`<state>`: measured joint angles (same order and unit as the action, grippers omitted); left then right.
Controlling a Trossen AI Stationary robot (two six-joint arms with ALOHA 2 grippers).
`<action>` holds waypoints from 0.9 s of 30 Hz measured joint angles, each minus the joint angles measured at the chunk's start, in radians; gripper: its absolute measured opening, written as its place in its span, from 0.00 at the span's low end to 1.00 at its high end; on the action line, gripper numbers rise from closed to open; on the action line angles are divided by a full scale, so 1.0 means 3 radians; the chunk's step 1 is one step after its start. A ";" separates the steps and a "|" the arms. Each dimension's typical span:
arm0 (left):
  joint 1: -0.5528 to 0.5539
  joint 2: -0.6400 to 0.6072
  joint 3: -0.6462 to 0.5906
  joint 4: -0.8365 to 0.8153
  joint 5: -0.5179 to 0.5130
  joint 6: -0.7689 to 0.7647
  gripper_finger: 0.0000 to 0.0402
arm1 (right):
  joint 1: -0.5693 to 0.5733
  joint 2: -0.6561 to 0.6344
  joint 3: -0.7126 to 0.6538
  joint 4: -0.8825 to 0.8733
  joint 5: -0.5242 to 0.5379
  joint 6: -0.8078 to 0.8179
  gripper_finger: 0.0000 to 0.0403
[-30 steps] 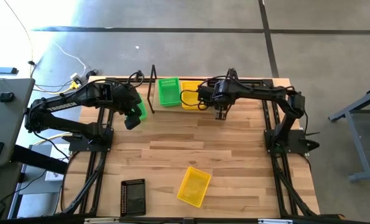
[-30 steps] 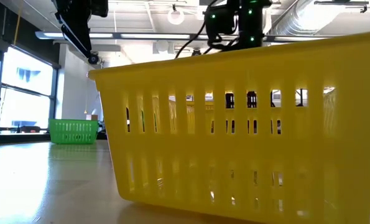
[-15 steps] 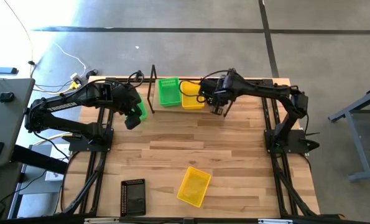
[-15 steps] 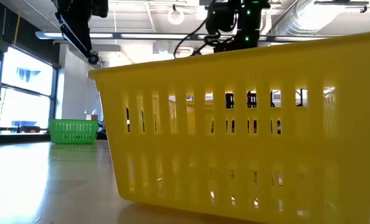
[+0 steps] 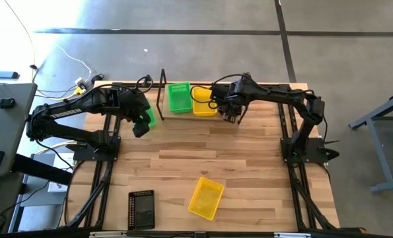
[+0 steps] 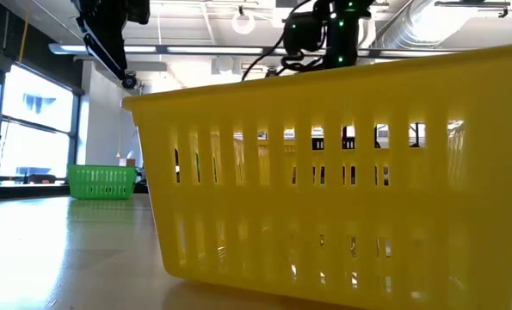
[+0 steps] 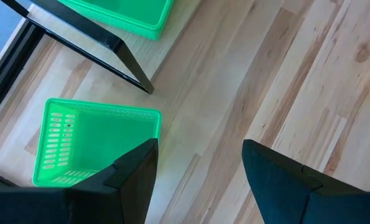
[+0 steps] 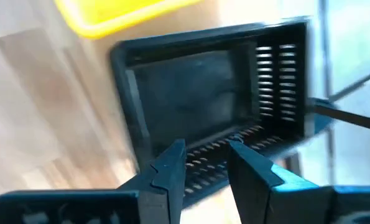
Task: Stack baskets on shelf by color
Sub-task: Stack the top black bin on top of the black bin on the shelf
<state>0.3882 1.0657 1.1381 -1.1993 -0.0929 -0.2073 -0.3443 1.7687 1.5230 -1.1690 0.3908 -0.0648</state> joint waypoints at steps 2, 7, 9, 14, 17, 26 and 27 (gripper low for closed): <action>0.0000 0.0000 0.0000 0.0000 0.0000 0.0001 0.56 | 0.0000 -0.0041 0.0000 -0.0002 0.0024 -0.0012 0.25; 0.0000 0.0000 0.0000 0.0000 0.0000 -0.0003 0.56 | -0.0009 -0.0087 0.0000 -0.0004 -0.0349 0.0077 0.25; 0.0000 0.0000 0.0000 0.0000 0.0000 0.0000 0.56 | -0.0006 -0.0077 0.0000 0.0040 -0.0396 0.0102 0.25; 0.0000 0.0000 0.0000 0.0002 0.0000 0.0001 0.56 | -0.0027 -0.0027 0.0000 0.0133 -0.0503 0.0105 0.25; 0.0000 0.0000 0.0000 0.0001 -0.0001 0.0001 0.56 | -0.0050 0.0000 0.0000 0.0131 -0.0557 0.0130 0.25; 0.0000 0.0001 0.0000 0.0002 -0.0001 0.0002 0.56 | -0.0120 0.0080 0.0000 0.0095 -0.0826 0.0228 0.25; 0.0000 0.0000 0.0000 0.0002 -0.0003 0.0003 0.56 | -0.0119 0.0084 0.0000 0.0106 -0.0822 0.0226 0.25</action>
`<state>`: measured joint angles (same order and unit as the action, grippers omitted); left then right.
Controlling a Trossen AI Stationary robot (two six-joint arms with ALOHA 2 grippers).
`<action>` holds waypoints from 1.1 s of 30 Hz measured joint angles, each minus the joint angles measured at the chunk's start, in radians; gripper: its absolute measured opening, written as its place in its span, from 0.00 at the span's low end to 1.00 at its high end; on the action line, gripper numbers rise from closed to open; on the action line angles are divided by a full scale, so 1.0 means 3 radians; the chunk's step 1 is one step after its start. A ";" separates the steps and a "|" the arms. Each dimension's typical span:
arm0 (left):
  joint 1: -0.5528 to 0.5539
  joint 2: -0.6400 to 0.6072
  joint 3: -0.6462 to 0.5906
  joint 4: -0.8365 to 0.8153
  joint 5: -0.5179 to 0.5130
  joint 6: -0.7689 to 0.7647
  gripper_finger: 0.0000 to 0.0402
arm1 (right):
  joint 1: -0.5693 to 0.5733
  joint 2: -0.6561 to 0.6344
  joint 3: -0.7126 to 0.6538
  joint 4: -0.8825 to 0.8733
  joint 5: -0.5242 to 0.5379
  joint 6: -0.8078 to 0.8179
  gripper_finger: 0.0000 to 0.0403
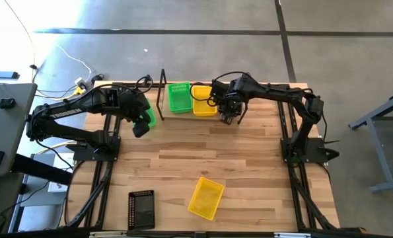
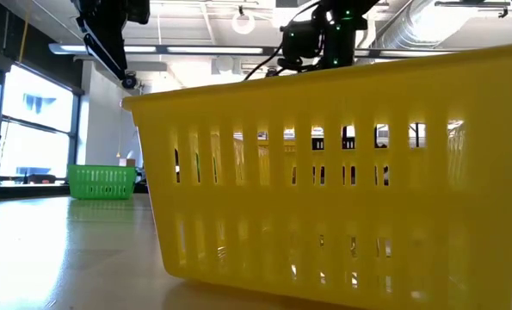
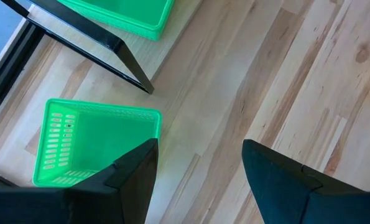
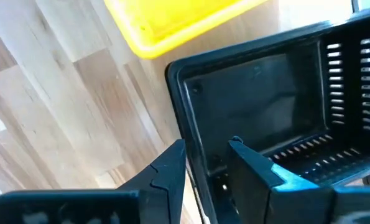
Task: Stack baskets on shelf by color
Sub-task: Stack the top black bin on top of the black bin on the shelf
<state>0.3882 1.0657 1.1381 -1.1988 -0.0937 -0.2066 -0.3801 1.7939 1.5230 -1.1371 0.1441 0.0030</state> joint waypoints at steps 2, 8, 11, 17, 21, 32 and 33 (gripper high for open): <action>0.0001 0.0001 0.0000 0.0000 0.0000 0.0014 0.56 | 0.0000 0.0030 0.0000 0.0003 -0.0023 0.0004 0.24; 0.0001 0.0000 0.0000 0.0000 0.0000 0.0025 0.56 | 0.0000 0.0185 0.0000 -0.0020 -0.0062 -0.0007 0.22; 0.0001 0.0000 0.0000 0.0000 0.0001 0.0025 0.56 | 0.0001 0.0230 0.0000 -0.0076 -0.0105 -0.0073 0.22; 0.0001 0.0000 0.0000 0.0000 0.0001 0.0025 0.56 | 0.0010 0.0159 0.0000 -0.0194 -0.0060 -0.0051 0.22; 0.0001 0.0000 0.0000 -0.0001 0.0001 0.0025 0.56 | 0.0011 0.0044 0.0019 -0.0213 -0.0061 0.0004 0.22; 0.0001 0.0000 0.0000 -0.0001 0.0001 0.0027 0.56 | -0.0085 -0.0080 0.0294 -0.0263 -0.0172 0.0141 0.22; 0.0001 0.0000 0.0000 -0.0001 0.0001 0.0027 0.56 | -0.0109 -0.0079 0.0264 -0.0259 -0.0231 0.0150 0.22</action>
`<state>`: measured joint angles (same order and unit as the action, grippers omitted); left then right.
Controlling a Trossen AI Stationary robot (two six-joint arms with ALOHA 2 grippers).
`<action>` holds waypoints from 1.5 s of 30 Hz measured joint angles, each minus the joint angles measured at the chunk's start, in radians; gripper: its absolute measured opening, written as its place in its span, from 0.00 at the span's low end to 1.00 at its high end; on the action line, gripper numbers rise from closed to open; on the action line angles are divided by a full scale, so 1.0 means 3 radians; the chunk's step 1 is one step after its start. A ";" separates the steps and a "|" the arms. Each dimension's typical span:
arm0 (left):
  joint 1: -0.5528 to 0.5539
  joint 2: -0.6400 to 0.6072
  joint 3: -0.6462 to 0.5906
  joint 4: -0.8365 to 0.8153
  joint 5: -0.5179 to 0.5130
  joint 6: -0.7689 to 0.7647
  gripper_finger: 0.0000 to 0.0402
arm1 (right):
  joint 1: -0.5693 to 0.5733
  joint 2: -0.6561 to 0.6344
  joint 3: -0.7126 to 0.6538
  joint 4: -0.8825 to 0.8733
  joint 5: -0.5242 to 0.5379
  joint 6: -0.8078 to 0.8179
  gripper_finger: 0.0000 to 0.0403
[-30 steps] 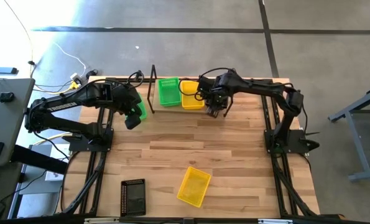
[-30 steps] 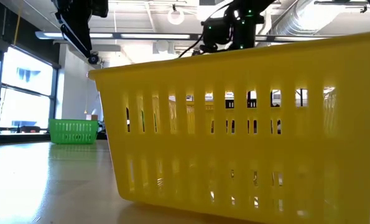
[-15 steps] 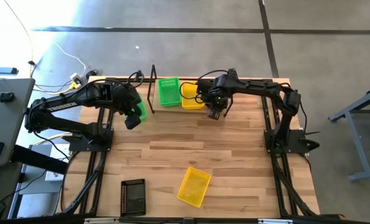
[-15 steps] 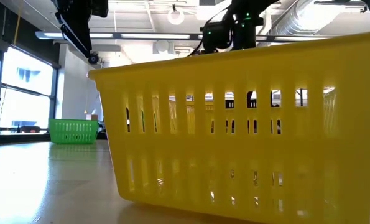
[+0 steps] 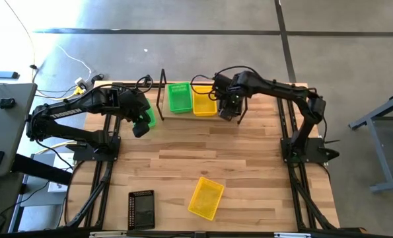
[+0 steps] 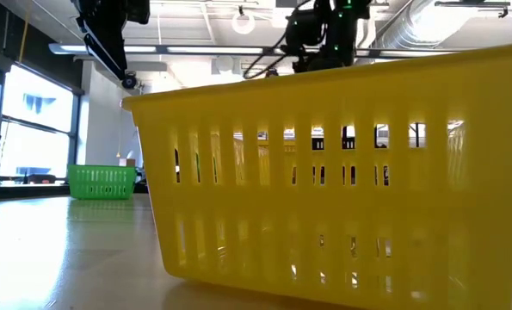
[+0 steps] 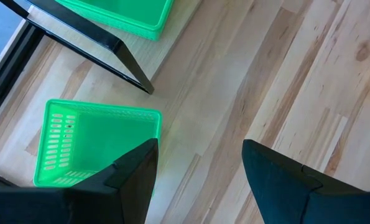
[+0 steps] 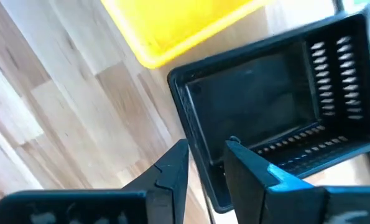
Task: Stack baskets on shelf by color
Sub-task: Stack the top black bin on top of the black bin on the shelf, then stack the green bin on top of the green bins on the shelf
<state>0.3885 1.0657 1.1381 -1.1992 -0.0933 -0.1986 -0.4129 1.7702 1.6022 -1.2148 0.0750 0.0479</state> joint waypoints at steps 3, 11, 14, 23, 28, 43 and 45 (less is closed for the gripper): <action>0.0000 0.0000 0.0000 0.0000 0.0000 0.0000 0.56 | -0.0056 0.0001 -0.0098 0.0000 -0.0018 0.0050 0.22; 0.0000 0.0000 0.0000 0.0000 0.0000 0.0049 0.56 | -0.0093 0.0003 -0.0281 0.0092 -0.0036 0.0079 0.22; 0.0000 0.0000 0.0000 0.0000 0.0000 0.0064 0.56 | -0.0090 0.0004 -0.0366 0.0146 -0.0087 0.0079 0.22; 0.0000 0.0000 0.0000 0.0000 0.0000 0.0062 0.56 | -0.0080 0.0007 -0.0300 0.0139 -0.0003 0.0079 0.22; -0.0001 0.0000 0.0000 -0.0094 0.0001 0.0012 0.56 | -0.0063 0.0007 -0.0080 0.0078 0.0000 0.0078 0.22; 0.0000 0.0000 -0.0008 -0.0351 0.0020 -0.0205 0.56 | -0.0181 0.0004 0.0559 -0.0304 0.0272 -0.0324 0.22; 0.0000 -0.0003 -0.0079 -0.0346 0.0019 -0.0231 0.56 | -0.0210 0.0004 0.0684 -0.0326 0.0272 -0.0335 0.22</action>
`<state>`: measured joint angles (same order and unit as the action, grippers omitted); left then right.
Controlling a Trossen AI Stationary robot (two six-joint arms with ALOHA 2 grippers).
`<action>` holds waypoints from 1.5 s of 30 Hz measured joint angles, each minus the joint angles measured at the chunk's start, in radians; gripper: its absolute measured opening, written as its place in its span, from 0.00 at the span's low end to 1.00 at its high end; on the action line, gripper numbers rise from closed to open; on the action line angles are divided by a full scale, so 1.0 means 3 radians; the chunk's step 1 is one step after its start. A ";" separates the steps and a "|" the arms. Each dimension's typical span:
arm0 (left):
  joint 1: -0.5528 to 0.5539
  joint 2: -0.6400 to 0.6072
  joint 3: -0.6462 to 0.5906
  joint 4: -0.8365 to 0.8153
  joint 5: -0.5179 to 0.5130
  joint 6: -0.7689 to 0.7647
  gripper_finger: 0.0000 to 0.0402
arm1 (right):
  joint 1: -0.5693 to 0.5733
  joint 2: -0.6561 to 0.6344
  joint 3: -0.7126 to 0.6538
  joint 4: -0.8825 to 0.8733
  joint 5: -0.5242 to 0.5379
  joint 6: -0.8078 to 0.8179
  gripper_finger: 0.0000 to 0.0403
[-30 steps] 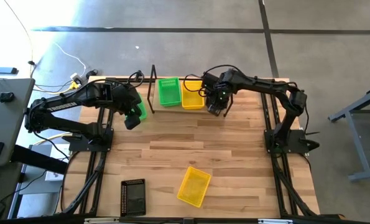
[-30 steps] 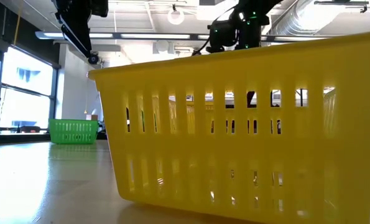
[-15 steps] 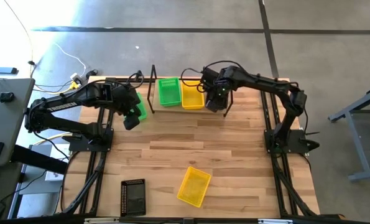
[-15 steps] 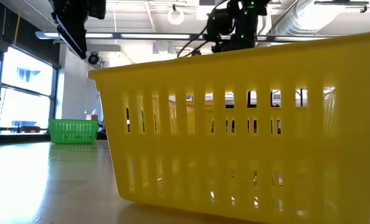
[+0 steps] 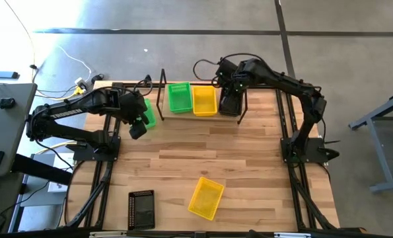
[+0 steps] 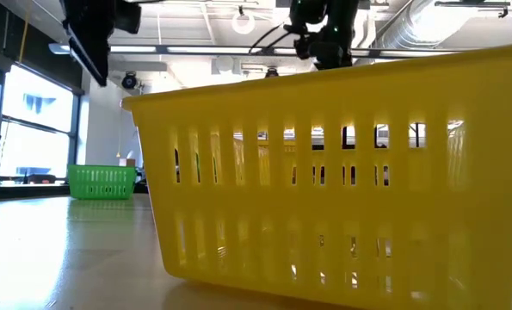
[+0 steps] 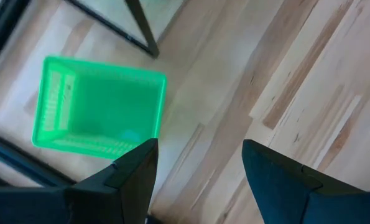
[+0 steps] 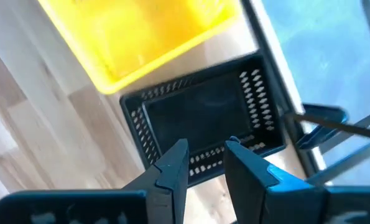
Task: Stack baskets on shelf by color
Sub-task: Stack the green bin on top of the green bins on the shelf
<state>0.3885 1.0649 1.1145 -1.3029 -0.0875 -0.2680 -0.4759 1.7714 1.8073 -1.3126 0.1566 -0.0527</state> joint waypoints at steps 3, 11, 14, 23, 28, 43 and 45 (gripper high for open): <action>0.0000 0.0000 -0.0223 0.0039 -0.0001 0.0042 0.56 | -0.0047 0.0000 0.0172 -0.0011 -0.0001 -0.0004 0.22; -0.0001 0.0003 -0.0798 0.0625 -0.0094 0.0464 0.56 | -0.0142 -0.0001 0.0457 -0.0091 -0.0002 -0.0039 0.22; -0.0001 0.0003 -0.0967 0.0731 -0.0230 0.0696 0.56 | -0.0161 -0.0001 0.0477 -0.0104 -0.0002 -0.0046 0.22; 0.0000 0.0034 -0.1240 0.1042 -0.0631 0.0933 0.56 | -0.0166 -0.0001 0.0477 -0.0114 0.0082 -0.0064 0.22; 0.0000 0.0138 -0.1239 0.1040 -0.0625 0.0936 0.56 | -0.0166 -0.0001 0.0477 -0.0113 0.0116 -0.0112 0.22; 0.0000 0.0950 -0.1239 0.1044 -0.0795 0.0870 0.56 | -0.0166 -0.0001 0.0477 -0.0110 0.0117 -0.0178 0.22; 0.0000 0.1049 -0.1239 0.1052 -0.0795 0.0870 0.56 | -0.0166 -0.0001 0.0477 -0.0110 0.0117 -0.0177 0.22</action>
<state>0.3885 1.3797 0.7429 -0.9872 -0.3260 -0.0071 -0.5259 1.7710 1.9503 -1.3457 0.1917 -0.1059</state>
